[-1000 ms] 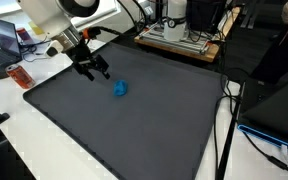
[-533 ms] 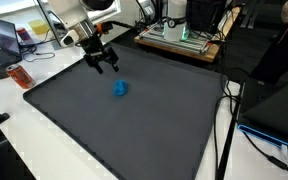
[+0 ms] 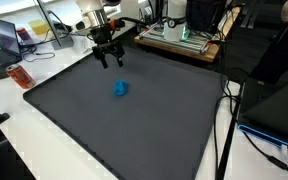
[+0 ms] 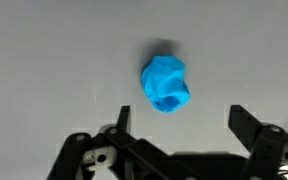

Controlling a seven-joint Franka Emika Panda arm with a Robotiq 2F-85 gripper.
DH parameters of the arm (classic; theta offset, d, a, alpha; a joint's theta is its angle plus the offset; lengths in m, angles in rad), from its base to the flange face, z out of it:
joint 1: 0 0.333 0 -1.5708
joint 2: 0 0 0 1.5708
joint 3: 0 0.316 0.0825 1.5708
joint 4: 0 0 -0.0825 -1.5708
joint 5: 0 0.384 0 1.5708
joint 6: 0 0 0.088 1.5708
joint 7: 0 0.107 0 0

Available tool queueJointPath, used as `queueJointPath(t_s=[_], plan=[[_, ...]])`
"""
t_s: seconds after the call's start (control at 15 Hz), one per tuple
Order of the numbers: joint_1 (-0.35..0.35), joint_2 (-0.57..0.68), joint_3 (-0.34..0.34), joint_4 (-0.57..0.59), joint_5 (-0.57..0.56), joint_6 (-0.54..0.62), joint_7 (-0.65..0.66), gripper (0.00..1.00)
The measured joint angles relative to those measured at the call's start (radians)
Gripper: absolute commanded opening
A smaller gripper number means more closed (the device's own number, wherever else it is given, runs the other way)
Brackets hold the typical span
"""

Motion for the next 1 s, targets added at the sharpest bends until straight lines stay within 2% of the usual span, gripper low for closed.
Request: queueJointPath(t_s=[0.27, 0.47, 0.67, 1.0], plan=[[0.018, -0.08, 0.006, -0.115, 0.141, 0.123, -0.078, 1.0], [0.028, -0.135, 0.03, -0.187, 0.199, 0.205, -0.082, 1.0], [0.058, -0.174, 0.039, -0.246, 0.198, 0.278, -0.005, 1.0], [0.134, -0.195, 0.043, -0.305, 0.159, 0.352, 0.197, 1.0]])
